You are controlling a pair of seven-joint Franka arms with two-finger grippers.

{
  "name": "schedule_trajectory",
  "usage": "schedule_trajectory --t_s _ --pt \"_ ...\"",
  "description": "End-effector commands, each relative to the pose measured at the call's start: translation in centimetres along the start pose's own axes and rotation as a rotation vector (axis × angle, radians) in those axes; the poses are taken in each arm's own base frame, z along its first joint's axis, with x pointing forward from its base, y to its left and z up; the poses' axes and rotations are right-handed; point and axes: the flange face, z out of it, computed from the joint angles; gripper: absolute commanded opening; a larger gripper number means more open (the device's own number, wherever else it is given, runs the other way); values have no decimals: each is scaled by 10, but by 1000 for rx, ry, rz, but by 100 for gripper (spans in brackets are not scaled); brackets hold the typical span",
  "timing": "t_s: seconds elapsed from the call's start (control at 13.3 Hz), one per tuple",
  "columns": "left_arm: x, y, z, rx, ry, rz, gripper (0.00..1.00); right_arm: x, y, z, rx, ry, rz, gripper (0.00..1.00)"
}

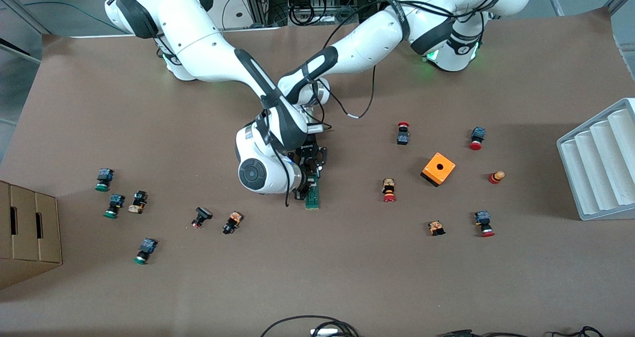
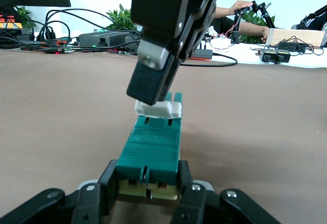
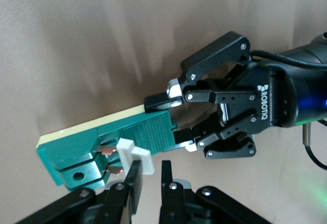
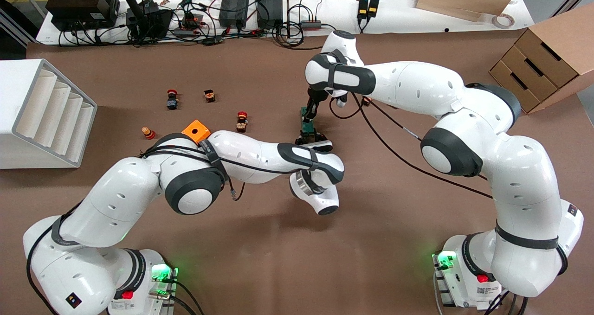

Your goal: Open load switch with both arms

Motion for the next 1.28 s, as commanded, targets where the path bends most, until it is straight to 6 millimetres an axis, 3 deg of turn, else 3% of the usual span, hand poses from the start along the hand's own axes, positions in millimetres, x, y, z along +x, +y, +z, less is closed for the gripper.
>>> schedule_trajectory --t_s 0.0,1.05,1.13,1.2 --pt "-5 1 1 9 -3 -1 51 8 11 10 17 27 -22 22" --pt "-5 0 2 9 -5 14 51 13 5 12 32 29 -28 17" --pt "-5 0 2 10 -3 14 51 10 5 5 40 20 -28 18" --pt "-5 0 2 9 -5 15 51 7 4 -7 48 8 -28 31"
